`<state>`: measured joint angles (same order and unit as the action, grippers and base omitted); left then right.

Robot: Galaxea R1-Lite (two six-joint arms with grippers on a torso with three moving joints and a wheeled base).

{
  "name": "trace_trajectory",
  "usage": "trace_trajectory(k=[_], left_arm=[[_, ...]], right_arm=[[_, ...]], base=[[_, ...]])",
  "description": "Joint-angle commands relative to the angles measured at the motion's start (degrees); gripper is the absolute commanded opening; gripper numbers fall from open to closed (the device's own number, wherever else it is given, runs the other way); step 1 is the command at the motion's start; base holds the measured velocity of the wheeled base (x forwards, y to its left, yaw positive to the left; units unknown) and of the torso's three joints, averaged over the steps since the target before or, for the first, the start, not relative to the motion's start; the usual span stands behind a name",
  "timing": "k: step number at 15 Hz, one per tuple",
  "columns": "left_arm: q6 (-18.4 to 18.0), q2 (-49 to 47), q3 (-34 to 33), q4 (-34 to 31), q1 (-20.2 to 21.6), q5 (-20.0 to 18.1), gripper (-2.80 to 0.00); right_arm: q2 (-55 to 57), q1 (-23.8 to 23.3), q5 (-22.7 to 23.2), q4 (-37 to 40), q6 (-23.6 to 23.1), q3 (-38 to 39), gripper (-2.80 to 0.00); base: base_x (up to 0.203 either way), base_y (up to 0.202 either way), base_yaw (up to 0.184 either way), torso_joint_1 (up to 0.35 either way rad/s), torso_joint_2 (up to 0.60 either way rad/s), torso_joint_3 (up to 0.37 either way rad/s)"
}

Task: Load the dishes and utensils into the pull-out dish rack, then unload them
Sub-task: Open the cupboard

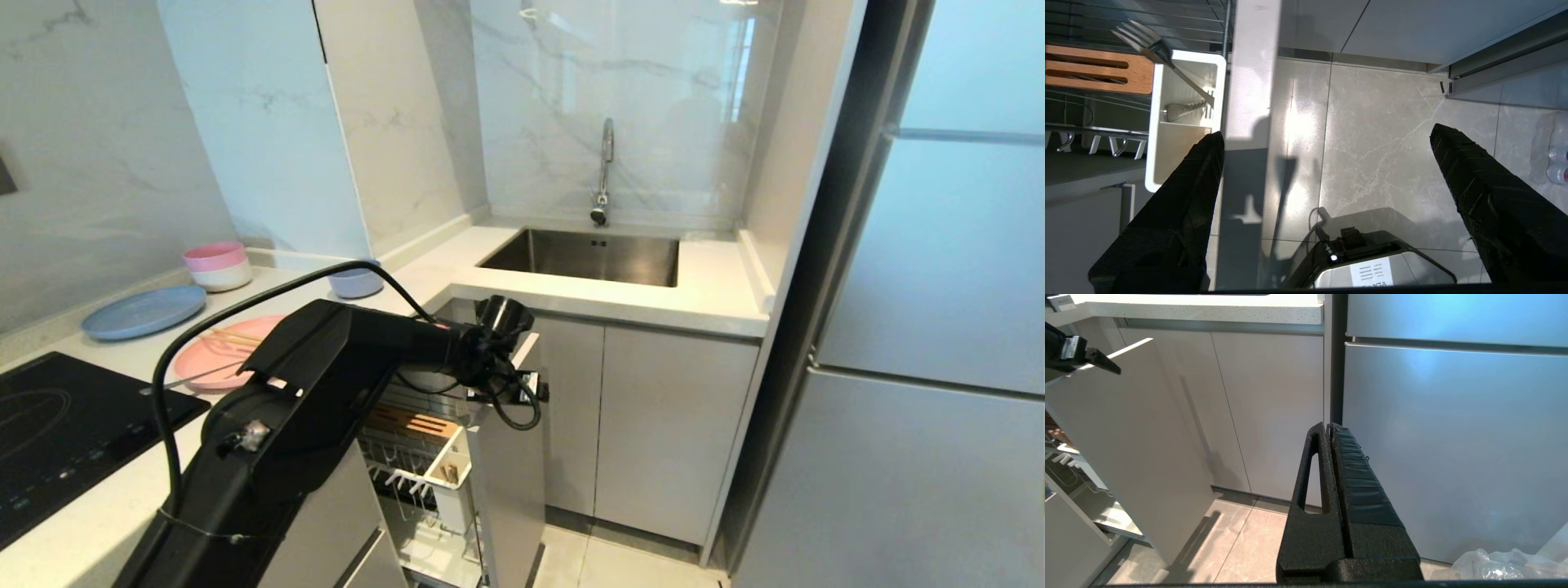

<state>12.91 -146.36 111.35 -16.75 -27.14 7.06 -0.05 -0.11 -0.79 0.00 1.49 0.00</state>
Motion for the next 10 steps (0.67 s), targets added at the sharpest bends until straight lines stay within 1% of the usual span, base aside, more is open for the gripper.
trace_trajectory(k=[1, 4, 7, 10], left_arm=[[0.46, -0.07, -0.07, -0.12, -0.82, 0.83, 0.0], [0.88, -0.07, -0.01, 0.59, -2.76, 2.26, 0.0], [0.97, -0.69, 0.01, 0.75, -4.78, 2.34, 0.0], [0.98, -0.77, 0.01, 0.84, -5.94, 2.25, 0.0]], right_arm=[[0.05, -0.01, -0.04, 0.0, 0.04, 0.0, -2.8], [0.05, -0.05, -0.05, 0.0, 0.01, 0.0, -2.8], [0.05, -0.02, 0.0, 0.0, 0.01, 0.0, -2.8], [0.05, -0.01, -0.01, 0.0, 0.01, 0.0, -2.8]], base=[[0.0, 0.0, 0.0, 0.0, 0.0, 0.0], [0.0, 0.0, 0.0, 0.0, 0.0, 0.0], [0.0, 0.0, 0.0, 0.0, 0.0, 0.0], [0.0, 0.0, 0.0, 0.0, 0.0, 0.0]])
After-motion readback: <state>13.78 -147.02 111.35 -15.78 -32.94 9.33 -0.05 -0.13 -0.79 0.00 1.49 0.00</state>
